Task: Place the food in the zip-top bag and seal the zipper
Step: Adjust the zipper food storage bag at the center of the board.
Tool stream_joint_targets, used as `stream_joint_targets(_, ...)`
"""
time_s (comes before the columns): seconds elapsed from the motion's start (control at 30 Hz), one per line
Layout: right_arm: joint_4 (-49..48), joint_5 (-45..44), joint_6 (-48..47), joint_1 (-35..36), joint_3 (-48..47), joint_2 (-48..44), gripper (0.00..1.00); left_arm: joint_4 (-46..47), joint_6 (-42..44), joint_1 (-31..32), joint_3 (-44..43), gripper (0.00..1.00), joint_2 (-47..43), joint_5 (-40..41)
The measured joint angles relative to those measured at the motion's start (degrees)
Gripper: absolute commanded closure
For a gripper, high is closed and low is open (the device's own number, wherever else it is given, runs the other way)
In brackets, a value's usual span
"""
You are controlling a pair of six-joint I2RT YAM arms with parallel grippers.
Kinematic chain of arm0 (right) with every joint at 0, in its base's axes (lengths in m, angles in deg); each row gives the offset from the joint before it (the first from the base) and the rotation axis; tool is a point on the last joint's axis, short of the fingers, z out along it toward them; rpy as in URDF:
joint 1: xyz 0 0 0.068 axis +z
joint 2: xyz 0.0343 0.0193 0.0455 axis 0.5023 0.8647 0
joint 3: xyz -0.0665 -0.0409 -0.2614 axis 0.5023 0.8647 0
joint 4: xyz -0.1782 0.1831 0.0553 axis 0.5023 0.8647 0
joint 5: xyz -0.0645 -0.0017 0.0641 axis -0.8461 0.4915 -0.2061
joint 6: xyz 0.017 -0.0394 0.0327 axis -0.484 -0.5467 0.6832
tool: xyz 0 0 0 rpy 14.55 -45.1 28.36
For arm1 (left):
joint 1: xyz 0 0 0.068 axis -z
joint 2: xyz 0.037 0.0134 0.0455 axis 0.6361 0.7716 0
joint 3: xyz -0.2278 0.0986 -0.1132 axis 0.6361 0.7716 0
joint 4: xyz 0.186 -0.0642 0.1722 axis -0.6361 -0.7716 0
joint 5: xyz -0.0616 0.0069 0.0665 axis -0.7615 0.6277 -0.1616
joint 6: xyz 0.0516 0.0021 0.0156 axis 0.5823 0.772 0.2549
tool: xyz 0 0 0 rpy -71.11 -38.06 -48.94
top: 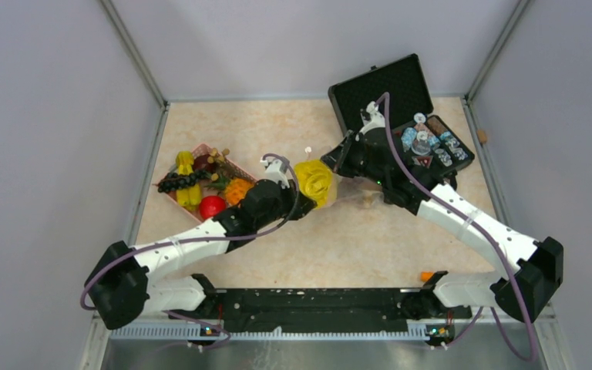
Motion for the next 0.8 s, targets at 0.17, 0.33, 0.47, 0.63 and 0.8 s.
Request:
stream_joint_targets(0.17,-0.2,0.5,-0.1,0.0,0.0,-0.1,1.00,-4.9,3.2,0.0,-0.8,1.00,-3.1,1.2)
stream_joint_targets(0.33,-1.9,5.6,-1.1,0.0,0.0,-0.4,1.00,-17.0,10.5,0.0,-8.9,1.00,-10.7,5.2)
stream_joint_targets(0.47,-3.5,10.2,-1.9,0.0,-0.1,-2.0,1.00,-27.3,17.4,0.0,-23.3,1.00,-13.9,8.4)
stream_joint_targets(0.63,-0.5,9.6,-4.1,0.0,-1.7,-3.7,1.00,-32.6,21.4,0.0,-32.6,0.71,-12.4,8.6)
stream_joint_targets(0.8,2.5,8.9,-4.7,0.0,-0.5,-3.4,1.00,-35.6,22.3,0.0,-29.7,0.41,-8.0,8.0)
